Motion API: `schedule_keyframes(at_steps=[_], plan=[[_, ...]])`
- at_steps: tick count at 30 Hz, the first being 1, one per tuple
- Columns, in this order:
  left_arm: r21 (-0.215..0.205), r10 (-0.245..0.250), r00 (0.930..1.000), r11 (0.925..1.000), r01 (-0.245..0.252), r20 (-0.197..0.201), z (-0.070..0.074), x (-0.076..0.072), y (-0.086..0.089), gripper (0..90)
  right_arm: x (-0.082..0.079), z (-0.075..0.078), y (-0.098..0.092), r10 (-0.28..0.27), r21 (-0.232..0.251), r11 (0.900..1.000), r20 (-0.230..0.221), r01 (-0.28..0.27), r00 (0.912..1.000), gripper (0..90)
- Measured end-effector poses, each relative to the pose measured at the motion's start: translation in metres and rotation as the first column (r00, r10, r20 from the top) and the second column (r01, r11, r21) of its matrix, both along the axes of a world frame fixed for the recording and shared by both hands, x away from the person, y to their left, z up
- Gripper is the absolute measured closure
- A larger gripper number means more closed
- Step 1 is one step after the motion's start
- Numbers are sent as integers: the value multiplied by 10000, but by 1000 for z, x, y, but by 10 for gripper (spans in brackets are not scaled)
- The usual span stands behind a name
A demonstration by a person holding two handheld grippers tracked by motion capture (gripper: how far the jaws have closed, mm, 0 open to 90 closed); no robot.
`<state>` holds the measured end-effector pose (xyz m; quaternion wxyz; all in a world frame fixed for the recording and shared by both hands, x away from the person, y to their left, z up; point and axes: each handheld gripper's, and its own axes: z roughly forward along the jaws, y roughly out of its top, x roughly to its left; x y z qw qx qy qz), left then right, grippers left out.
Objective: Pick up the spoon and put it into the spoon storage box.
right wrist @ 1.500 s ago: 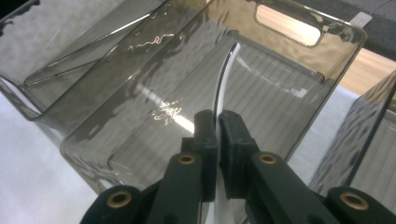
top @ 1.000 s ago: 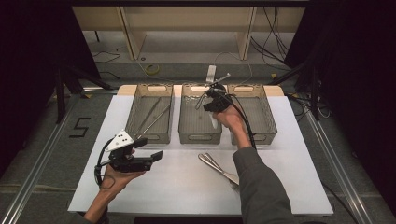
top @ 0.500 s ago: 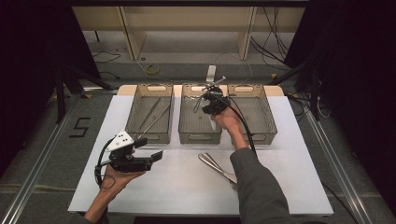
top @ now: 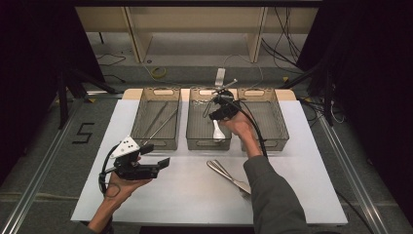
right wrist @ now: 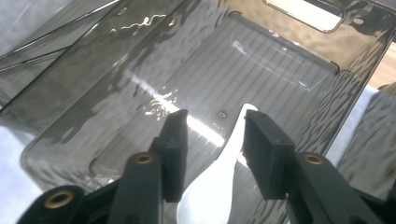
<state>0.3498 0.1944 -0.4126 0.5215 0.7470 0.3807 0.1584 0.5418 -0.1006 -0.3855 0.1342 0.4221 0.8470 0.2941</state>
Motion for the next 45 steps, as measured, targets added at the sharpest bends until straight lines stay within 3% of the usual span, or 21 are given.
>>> schedule_keyframes(at_steps=[6, 13, 20, 30, 39, 45], plan=[[-3, 22, 10000, 10000, -22, 4, 0, 0, 0, 177, -14, 9, -3, 739, 83, 9972, 1, -739, 9973, 469], [20, 47, 10000, 10000, -47, 6, 0, 0, 0, 176, -45, 18, -7, 1717, 8, 9852, 9, -1717, 9852, 372], [53, 55, 10000, 10000, -55, 9, 0, 0, 0, 175, -77, 16, -14, 2325, -112, 9725, -40, -2325, 9726, 339], [73, 72, 10000, 9999, -72, 32, 0, 0, 0, 175, -110, 7, -18, 2782, -151, 9603, -245, -2786, 9602, 322], [92, 82, 10000, 9999, -82, 35, 0, -1, 0, 175, -127, -8, -28, 2936, -224, 9551, -575, -2953, 9542, 322], [86, 84, 10000, 9999, -84, 49, 0, -1, 0, 175, -134, -21, -30, 2961, -585, 9516, -863, -3016, 9512, 334]])
